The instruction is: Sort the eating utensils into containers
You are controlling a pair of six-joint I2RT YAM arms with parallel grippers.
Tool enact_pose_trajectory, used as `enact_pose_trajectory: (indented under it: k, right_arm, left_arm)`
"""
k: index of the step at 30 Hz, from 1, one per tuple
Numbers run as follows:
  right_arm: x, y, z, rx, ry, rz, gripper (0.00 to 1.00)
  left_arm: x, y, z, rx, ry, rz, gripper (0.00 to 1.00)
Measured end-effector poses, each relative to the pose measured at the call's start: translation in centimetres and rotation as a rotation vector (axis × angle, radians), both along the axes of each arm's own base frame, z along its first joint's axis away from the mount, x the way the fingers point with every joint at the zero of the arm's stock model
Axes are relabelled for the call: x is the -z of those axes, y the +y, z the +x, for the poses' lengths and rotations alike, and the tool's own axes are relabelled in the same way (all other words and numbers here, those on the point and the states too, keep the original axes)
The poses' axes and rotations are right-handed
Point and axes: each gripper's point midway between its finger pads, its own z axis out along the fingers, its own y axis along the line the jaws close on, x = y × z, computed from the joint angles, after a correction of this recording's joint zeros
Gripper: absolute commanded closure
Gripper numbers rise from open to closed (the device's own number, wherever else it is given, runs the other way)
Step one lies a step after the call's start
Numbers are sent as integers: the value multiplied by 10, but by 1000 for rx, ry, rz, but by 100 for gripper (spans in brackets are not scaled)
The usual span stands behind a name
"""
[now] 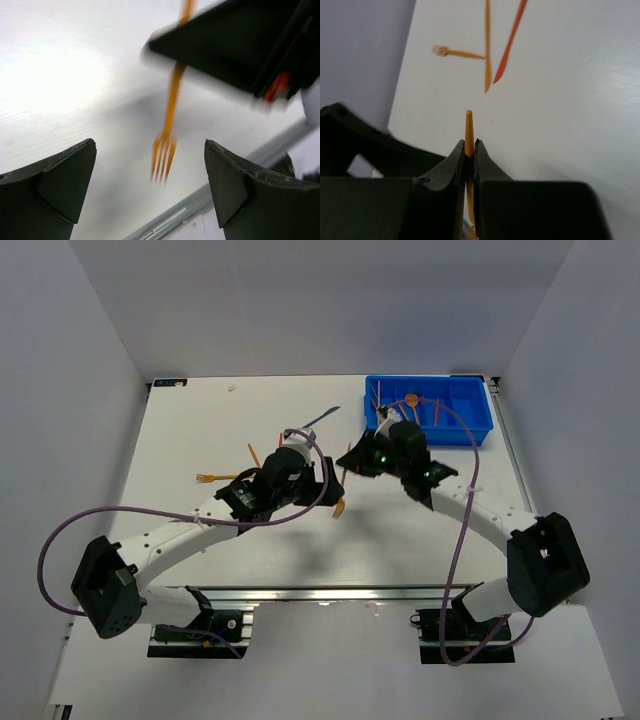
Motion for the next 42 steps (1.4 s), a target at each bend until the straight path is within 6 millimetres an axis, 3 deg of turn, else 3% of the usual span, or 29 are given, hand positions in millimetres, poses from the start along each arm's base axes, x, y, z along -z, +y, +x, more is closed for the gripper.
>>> enact_pose_trajectory:
  k: [1,3,7,10,13,16,20,22,27,29,30,31,36,39,42]
  right_arm:
    - [-2,-9,14,24,-9,-29,100]
    - [-13,-45,65,128,-56,-94,100]
    - [-40,-166,185,451,-142,-262,100]
    - [-64,-255,258,647,-226,-398,100]
    - [-71,-303,305,724,-269,-484,100]
    - [-60,-328,335,745,-273,-536,100]
    - [-25,-335,358,719,-238,-578,100]
    - [-3,-332,361,699,-207,-592,100]
    - [45,-326,351,651,-125,-619,100]
    - [56,-323,347,633,-104,-621,88]
    - [58,-322,346,628,-101,-621,66]
    - [60,-322,345,626,-97,-621,61]
    - [55,-321,345,625,-104,-612,11]
    - [42,-320,339,627,-105,-608,11]
    - [16,-318,329,639,-109,-605,11]
  left_arm:
    - [-5,5,3,-33,-2,24,2]
    - [-18,22,13,-126,-23,78,2]
    - [-51,72,17,-298,-102,156,2]
    - [-78,111,6,-377,-174,174,2]
    - [-90,134,-2,-417,-217,192,2]
    - [-75,143,-5,-421,-210,247,2]
    - [-23,151,-11,-398,-133,373,2]
    - [-7,155,-15,-396,-102,412,2]
    - [-13,156,-14,-417,-111,394,2]
    - [-18,154,-11,-423,-117,388,2]
    - [-20,153,-9,-428,-120,383,2]
    - [-22,152,-7,-436,-122,380,2]
    - [-29,160,0,-528,-117,369,2]
    - [-36,176,12,-638,-95,353,2]
    - [-40,206,35,-792,-59,346,2]
